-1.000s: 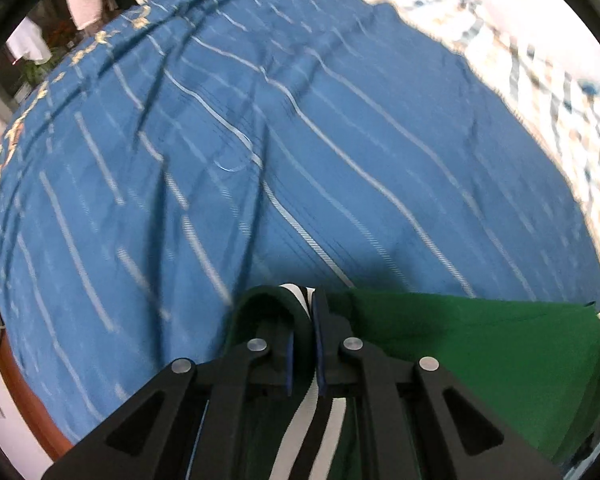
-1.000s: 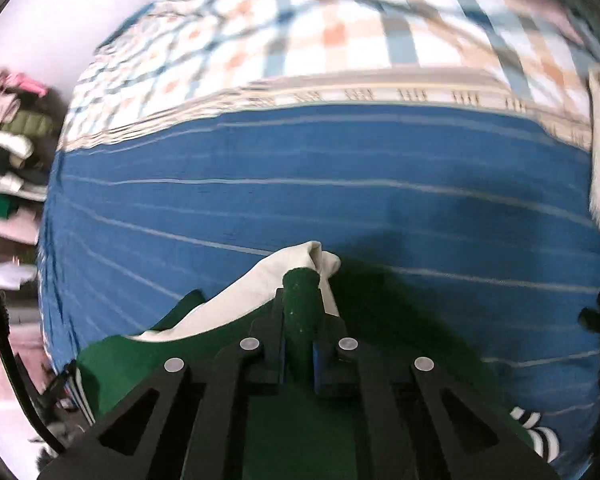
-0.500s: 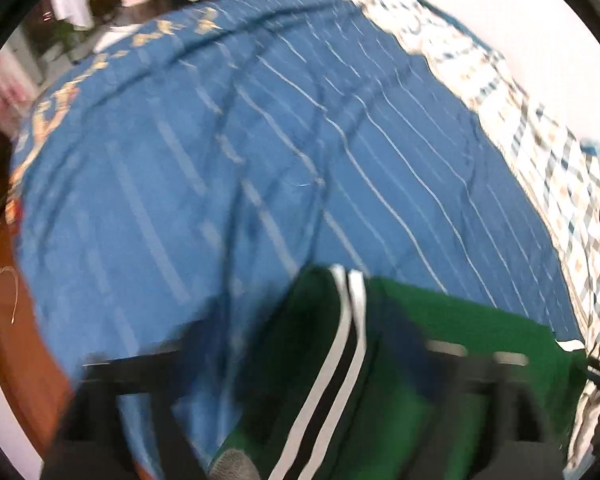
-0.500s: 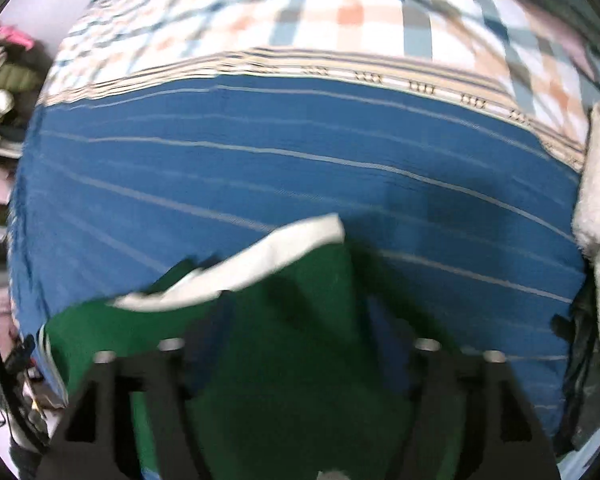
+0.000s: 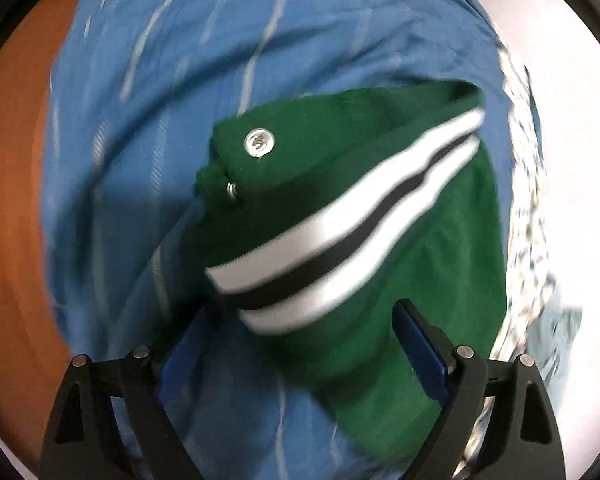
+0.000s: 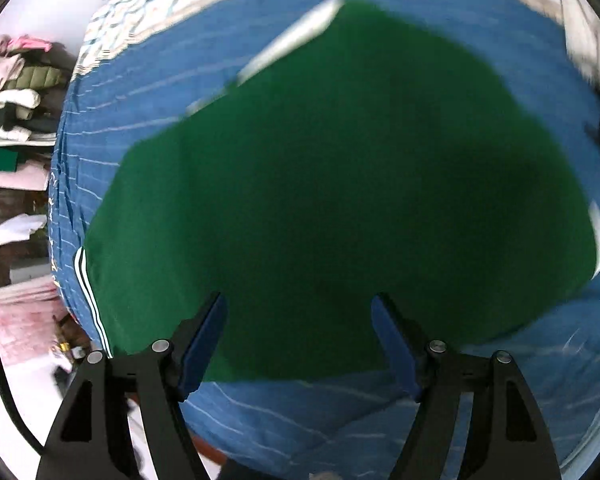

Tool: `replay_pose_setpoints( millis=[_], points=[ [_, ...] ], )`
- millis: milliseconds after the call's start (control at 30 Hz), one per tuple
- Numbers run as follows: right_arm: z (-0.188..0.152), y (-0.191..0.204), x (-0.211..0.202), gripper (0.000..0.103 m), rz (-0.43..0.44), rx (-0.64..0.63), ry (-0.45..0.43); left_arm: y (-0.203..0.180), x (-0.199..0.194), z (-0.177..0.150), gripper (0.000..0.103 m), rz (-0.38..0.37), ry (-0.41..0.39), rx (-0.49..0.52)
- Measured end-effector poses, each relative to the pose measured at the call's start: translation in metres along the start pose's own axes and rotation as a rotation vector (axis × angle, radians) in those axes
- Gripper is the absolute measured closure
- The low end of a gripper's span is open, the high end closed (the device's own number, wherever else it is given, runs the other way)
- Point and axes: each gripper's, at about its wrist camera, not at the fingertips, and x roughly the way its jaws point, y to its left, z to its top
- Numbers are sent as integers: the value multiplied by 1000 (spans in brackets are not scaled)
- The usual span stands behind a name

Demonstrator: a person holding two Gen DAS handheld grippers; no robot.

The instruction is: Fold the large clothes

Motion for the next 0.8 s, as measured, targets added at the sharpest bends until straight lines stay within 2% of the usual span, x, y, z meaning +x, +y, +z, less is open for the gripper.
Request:
replay_pose_setpoints(
  millis=[33, 67, 100, 133, 167, 233, 433, 533, 600, 633, 667, 767, 800],
  points=[
    [-4, -2, 9, 27, 3, 10, 11, -4, 1, 3, 16, 5, -45, 1],
    [-8, -3, 15, 27, 3, 17, 19, -12, -2, 6, 35, 12, -89, 21],
    [-12, -4, 23, 27, 1, 17, 30, -26, -3, 11, 45, 50, -127, 67],
    [-14, -4, 27, 27, 1, 16, 35, -39, -4, 15, 74, 89, -153, 106],
    [-17, -4, 30, 27, 2, 14, 37, -51, -5, 21, 83, 92, -169, 143],
    [-19, -2, 34, 27, 4, 9, 38, -69, -10, 33, 84, 95, -196, 180],
    [-16, 8, 27, 27, 45, 1, 26, -104, -25, 93, 85, 12, -262, 242],
    [-15, 8, 25, 27, 68, 19, 23, -102, -11, 120, 83, -14, -216, 255],
    [-14, 1, 25, 27, 77, 38, 24, -92, 8, 131, 75, -15, -141, 241],
    [-14, -1, 26, 27, 83, 52, 22, -85, 15, 132, 62, -20, -118, 233],
    [-14, -4, 28, 27, 90, 67, 19, -77, 22, 132, 50, -66, -91, 213],
    [-13, -14, 33, 27, 104, 105, 23, -59, 29, 125, 35, -182, -68, 138],
    [-13, -16, 36, 27, 106, 116, 26, -61, 31, 123, 34, -183, -74, 131]
  ],
)
